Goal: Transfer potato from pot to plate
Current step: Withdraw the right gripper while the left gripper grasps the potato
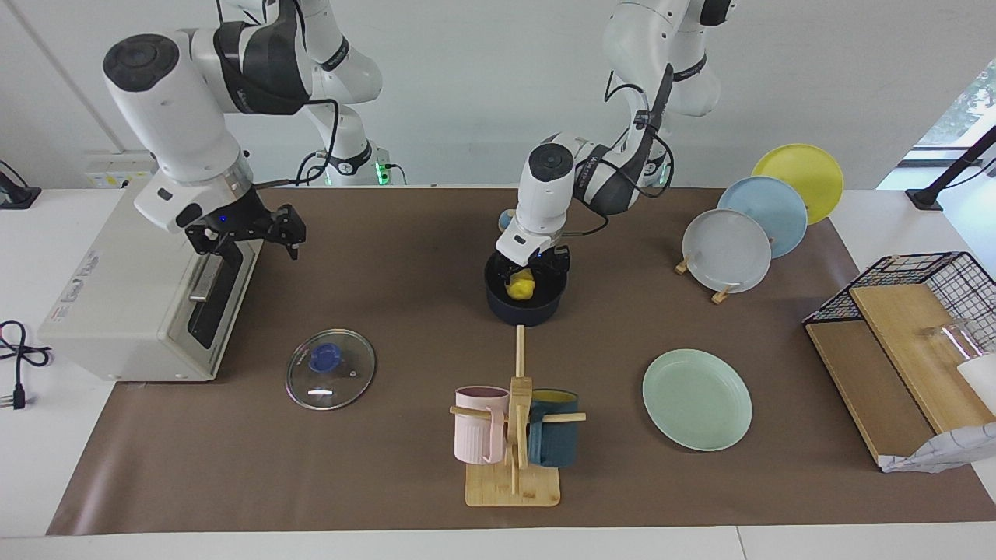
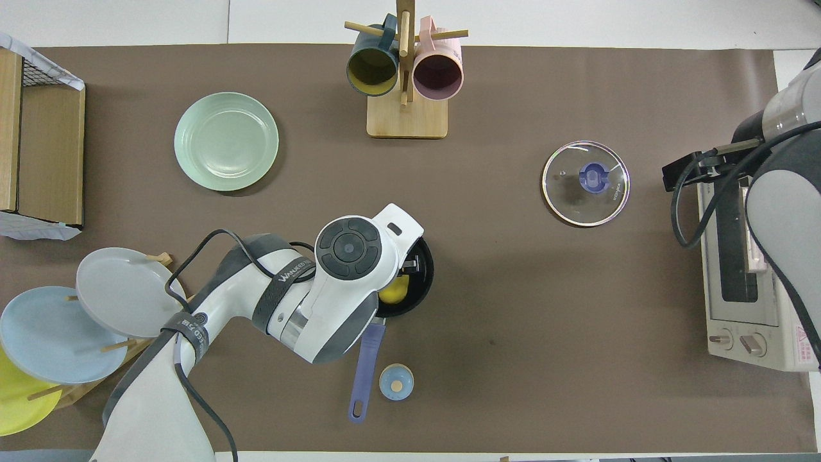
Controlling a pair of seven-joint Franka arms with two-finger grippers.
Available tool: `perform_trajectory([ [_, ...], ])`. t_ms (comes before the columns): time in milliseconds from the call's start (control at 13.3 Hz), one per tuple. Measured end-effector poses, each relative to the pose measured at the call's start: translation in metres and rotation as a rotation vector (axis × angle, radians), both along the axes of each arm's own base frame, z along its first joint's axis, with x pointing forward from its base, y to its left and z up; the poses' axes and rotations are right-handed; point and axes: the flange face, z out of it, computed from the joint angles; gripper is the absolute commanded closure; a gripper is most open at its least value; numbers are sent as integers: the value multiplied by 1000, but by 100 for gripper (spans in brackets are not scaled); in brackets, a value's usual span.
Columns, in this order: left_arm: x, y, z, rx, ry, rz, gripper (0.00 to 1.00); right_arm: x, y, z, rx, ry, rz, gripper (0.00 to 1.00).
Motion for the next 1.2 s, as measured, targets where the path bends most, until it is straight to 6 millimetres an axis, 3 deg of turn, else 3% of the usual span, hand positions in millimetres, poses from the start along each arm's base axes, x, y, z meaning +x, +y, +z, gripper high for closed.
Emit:
perform_trajectory([
  [300,0,-1,-4,1,1,-1,0,-27,-8,32,-3,21,-74,0],
  [526,0,-2,-10,1,2,-3,0,-38,-27,35,0,26,-109,0],
  [601,1,-3,-11,1,2,-3,7,-39,-32,35,0,25,-117,0],
  [826,1,-3,-11,0,1,-3,54,-41,-34,42,2,5,-124,0],
  [901,1,-3,-11,0,1,-3,65,-40,-35,42,2,-1,-132,0],
  [1052,1,-3,-9,-2,-1,-4,85,-43,-39,46,1,8,-148,0],
  [1202,1,-3,-10,-2,-1,-4,97,-44,-44,48,2,8,-159,0],
])
